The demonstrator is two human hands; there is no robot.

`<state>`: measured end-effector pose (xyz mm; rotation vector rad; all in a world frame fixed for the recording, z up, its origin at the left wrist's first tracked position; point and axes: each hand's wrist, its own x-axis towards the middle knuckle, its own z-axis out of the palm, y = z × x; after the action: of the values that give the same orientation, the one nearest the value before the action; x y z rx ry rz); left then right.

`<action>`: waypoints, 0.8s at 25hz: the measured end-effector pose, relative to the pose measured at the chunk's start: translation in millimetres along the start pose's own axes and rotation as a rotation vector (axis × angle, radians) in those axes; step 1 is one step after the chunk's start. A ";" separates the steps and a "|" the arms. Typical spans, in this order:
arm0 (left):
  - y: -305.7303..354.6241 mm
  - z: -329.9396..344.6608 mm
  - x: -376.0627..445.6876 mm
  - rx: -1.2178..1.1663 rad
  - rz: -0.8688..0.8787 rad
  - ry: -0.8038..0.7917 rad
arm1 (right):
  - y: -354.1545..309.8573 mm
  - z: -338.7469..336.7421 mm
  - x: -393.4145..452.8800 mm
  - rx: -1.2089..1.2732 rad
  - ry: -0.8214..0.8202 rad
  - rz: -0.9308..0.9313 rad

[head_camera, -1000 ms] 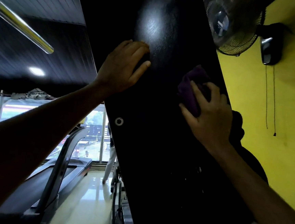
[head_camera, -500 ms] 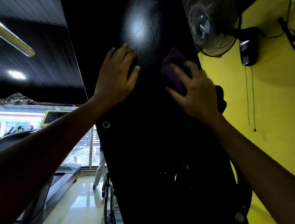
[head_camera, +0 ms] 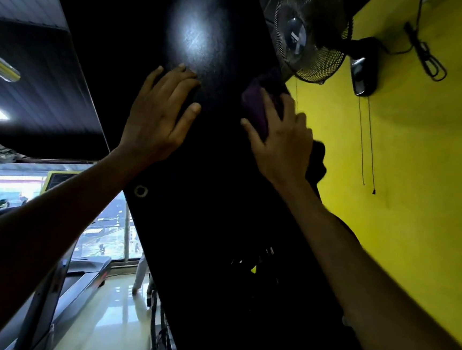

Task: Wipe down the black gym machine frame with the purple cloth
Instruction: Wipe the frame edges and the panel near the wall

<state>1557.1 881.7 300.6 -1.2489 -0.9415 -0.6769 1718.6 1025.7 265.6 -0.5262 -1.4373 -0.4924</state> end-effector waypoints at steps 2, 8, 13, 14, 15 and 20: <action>-0.1 1.0 -1.1 0.015 0.001 -0.009 | -3.5 1.4 -37.1 -0.014 0.009 0.227; 33.1 -0.8 -17.7 0.062 -0.054 -0.125 | 50.7 -11.3 -120.9 -0.081 -0.049 -0.349; 34.6 2.9 -52.2 0.112 0.155 -0.143 | 33.1 -13.6 -118.3 0.085 -0.003 0.626; 35.3 3.8 -51.0 0.122 0.155 -0.153 | 19.9 -14.9 -119.0 0.088 -0.015 0.660; 36.8 3.9 -49.8 0.128 0.156 -0.164 | 12.5 -16.8 -122.2 0.071 -0.013 0.553; 37.0 2.3 -54.1 0.137 0.186 -0.178 | 61.8 -21.4 -135.1 -0.031 -0.104 -0.333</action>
<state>1562.5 888.3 235.6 -1.2702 -0.9855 -0.3537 1763.2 1062.0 126.9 -0.3412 -1.6288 -0.7617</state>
